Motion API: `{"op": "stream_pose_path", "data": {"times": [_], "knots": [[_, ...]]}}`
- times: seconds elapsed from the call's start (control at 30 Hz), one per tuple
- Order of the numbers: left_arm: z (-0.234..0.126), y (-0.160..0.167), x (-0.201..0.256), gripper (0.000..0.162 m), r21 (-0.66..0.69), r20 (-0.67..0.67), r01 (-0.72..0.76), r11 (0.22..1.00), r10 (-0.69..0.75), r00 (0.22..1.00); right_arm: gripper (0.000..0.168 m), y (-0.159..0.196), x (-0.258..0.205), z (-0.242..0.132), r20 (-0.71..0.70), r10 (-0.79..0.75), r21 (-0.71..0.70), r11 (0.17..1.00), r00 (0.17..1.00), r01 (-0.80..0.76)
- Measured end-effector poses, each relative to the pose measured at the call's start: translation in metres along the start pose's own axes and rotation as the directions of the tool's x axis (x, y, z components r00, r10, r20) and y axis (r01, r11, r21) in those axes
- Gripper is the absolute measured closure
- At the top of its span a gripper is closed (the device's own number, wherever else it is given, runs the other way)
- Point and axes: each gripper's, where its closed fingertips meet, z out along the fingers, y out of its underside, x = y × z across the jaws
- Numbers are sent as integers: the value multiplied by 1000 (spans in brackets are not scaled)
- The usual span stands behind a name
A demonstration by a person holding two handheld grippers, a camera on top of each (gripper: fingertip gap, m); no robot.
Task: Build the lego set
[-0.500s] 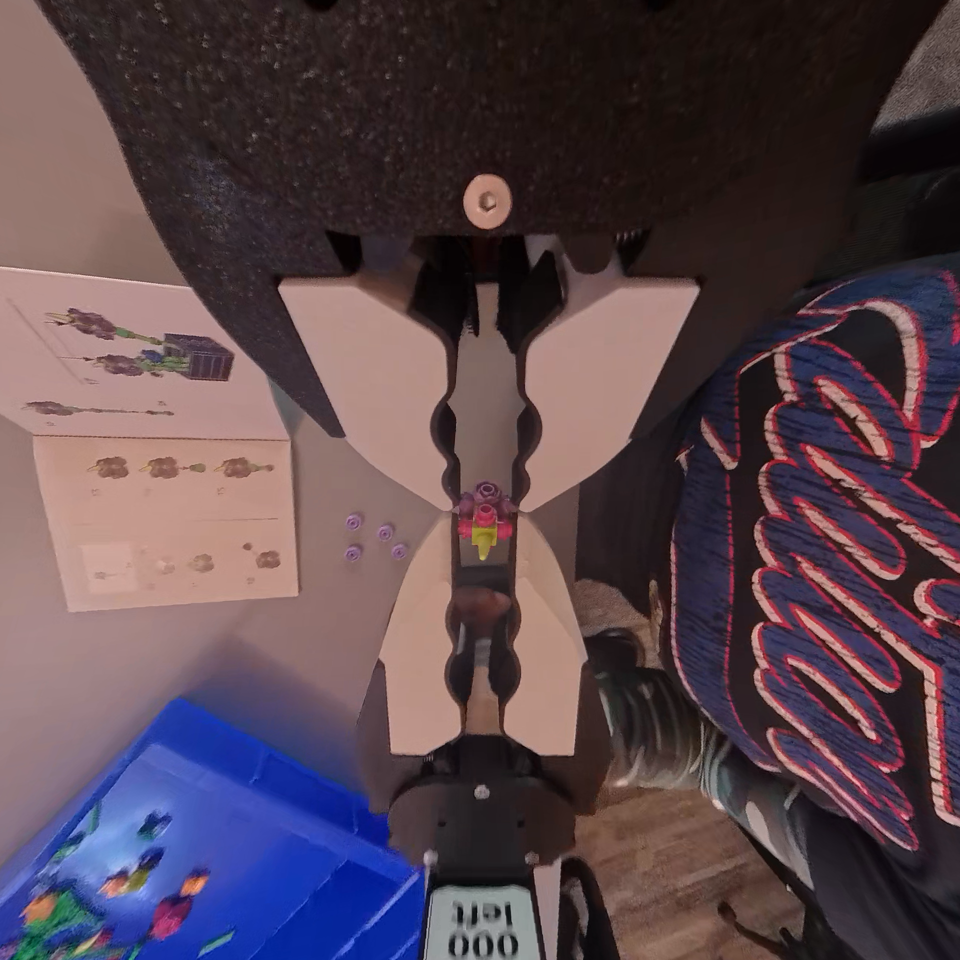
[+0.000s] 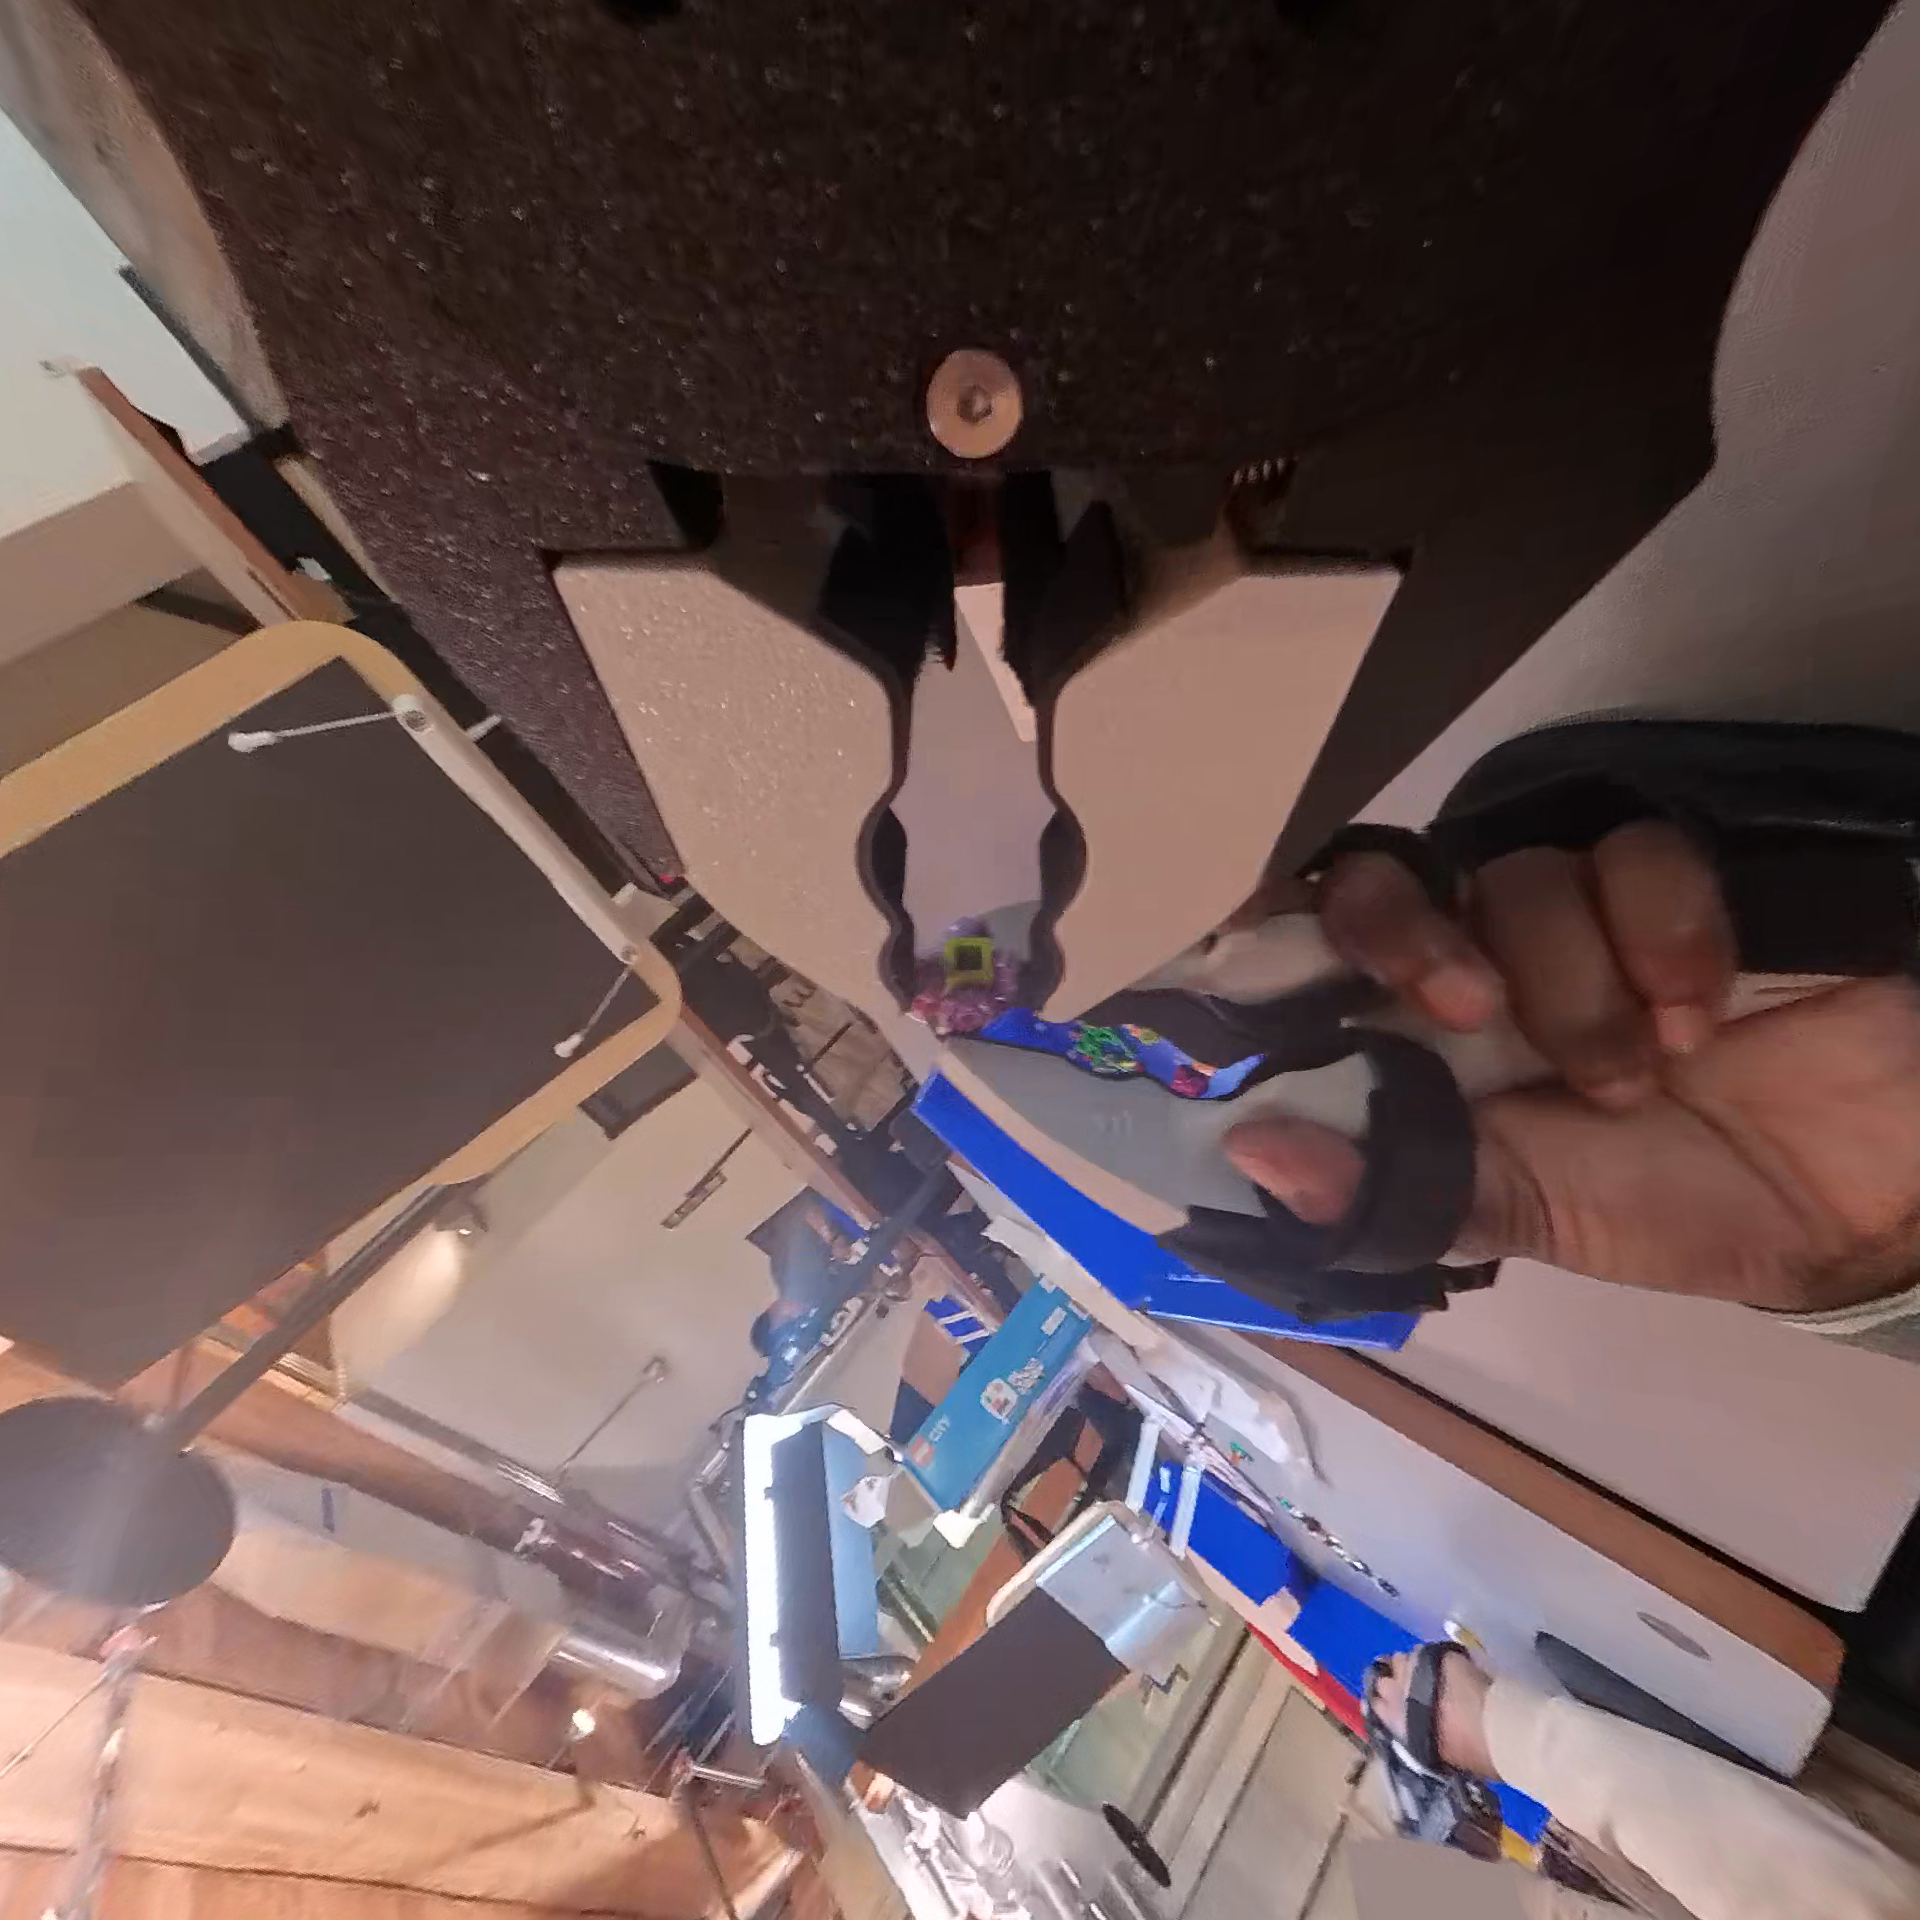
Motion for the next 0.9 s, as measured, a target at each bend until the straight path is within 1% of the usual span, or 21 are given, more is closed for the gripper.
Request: {"op": "stream_pose_path", "data": {"times": [0.07, 0.13, 0.17, 0.23, 0.27, 0.3, 0.33, 0.37, 0.47, 0.5, 0.53, 0.57, 0.6, 0.73, 0.77, 0.83, 0.9], "knots": [[-1, 2, -2, 144, 2, 5, 24, 1000, -24, 1000, 149, 2, -1, -1, 29, 4, -15, 1000, 1000, -4], [-2, 5, -1, 144, -17, -9, 30, 999, -30, 1000, 149, 0, -2, -4, 56, 30, 0, 1000, 998, -30], [-2, 7, 0, 143, -41, -20, 28, 999, -29, 999, 149, -1, -3, -6, 74, 44, 12, 999, 996, -45], [-1, 15, -1, 133, -119, -27, 20, 993, -23, 999, 149, -5, -7, -12, 127, 96, 51, 993, 987, -104], [-2, 20, 0, 132, -161, -33, 17, 987, -22, 999, 149, -6, -8, -15, 146, 120, 69, 989, 982, -131], [-3, 24, 1, 134, -196, -44, 16, 980, -25, 999, 149, -7, -10, -18, 163, 137, 77, 986, 977, -151], [-4, 27, 3, 143, -221, -61, 11, 975, -25, 998, 149, -5, -12, -20, 176, 145, 71, 985, 974, -159], [-5, 28, 3, 143, -236, -62, -4, 972, -11, 998, 149, -3, -13, -21, 179, 145, 66, 985, 973, -159], [-6, 30, -2, 144, -255, -32, -59, 965, 53, 998, 149, 2, -14, -21, 171, 140, 61, 987, 975, -152], [-6, 29, -3, 144, -253, -26, -54, 966, 49, 998, 148, 3, -13, -21, 156, 146, 66, 985, 977, -158], [-6, 28, -5, 144, -246, -20, -45, 968, 41, 999, 143, 4, -12, -21, 136, 151, 75, 984, 979, -162], [-6, 28, -7, 144, -241, -14, -35, 970, 32, 999, 141, 5, -13, -20, 132, 150, 77, 984, 980, -161], [-7, 28, -8, 144, -242, -10, -23, 970, 22, 1000, 148, 7, -15, -20, 134, 145, 71, 985, 980, -156], [-8, 30, -12, 143, -244, -4, 4, 970, -5, 1000, 149, 11, -16, -21, 146, 175, 58, 981, 974, -185], [-9, 31, -12, 142, -254, -3, -10, 967, 10, 1000, 149, 10, -12, -23, 134, 201, 76, 974, 970, -212], [-11, 26, -11, 131, -285, 12, -84, 955, 91, 996, 150, 8, 0, -32, 118, 293, 141, 941, 949, -308], [-17, 15, -9, 128, -345, 45, -223, 912, 253, 966, 150, 10, 14, -45, 128, 408, 212, 879, 904, -427]]}}
